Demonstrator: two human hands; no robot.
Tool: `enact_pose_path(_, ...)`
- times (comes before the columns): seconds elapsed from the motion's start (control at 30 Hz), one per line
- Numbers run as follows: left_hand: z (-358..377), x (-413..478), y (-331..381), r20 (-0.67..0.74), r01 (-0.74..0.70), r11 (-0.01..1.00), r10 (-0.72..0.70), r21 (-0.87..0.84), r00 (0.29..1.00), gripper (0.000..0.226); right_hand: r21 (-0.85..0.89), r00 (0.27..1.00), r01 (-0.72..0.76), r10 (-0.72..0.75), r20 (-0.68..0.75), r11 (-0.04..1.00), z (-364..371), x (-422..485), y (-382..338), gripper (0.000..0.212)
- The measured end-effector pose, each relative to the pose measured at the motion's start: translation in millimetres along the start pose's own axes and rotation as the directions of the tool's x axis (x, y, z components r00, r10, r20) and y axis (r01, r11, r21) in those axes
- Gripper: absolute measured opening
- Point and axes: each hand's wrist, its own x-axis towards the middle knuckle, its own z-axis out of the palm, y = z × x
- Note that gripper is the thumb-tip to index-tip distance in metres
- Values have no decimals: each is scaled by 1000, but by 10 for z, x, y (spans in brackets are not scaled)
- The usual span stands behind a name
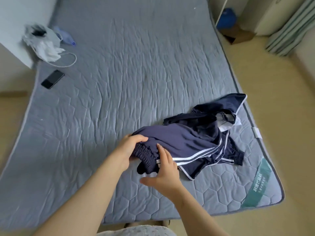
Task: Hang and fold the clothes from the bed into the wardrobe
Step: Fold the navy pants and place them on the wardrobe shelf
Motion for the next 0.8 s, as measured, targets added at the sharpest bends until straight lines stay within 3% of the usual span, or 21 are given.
enact_pose_path(0.07, -28, -226, 123, 18, -14, 999, 15, -41, 1000, 9, 47, 997, 56, -53, -64, 997, -102, -102, -151, 100)
enact_pose_path(0.2, -80, -625, 357, 43, -140, 985, 145, -96, 989, 14, 236, 975, 144, -97, -199, 961, -343, -238, -486, 41)
enact_pose_path(0.33, -129, -926, 563, 157, -335, 941, 338, -51, 928, 19, 421, 952, 172, -40, -305, 890, -583, -298, -792, 2)
enact_pose_path(0.5, -103, -1147, 772, 304, -514, 855, 473, 67, 827, 24, 560, 928, 256, -40, -369, 788, -870, -407, -1113, 11)
enact_pose_path(0.63, -5, -1158, 835, 401, -665, 701, 548, 259, 734, 48, 593, 909, 338, -90, -407, 731, -1043, -503, -1192, 14)
enact_pose_path(0.7, 58, -1138, 811, 434, -694, 614, 544, 377, 718, 69, 600, 894, 378, -111, -433, 705, -1105, -544, -1234, 17)
enact_pose_path(0.8, 107, -1063, 720, 394, -697, 489, 586, 524, 708, 79, 598, 891, 392, -127, -436, 699, -1176, -590, -1263, 10)
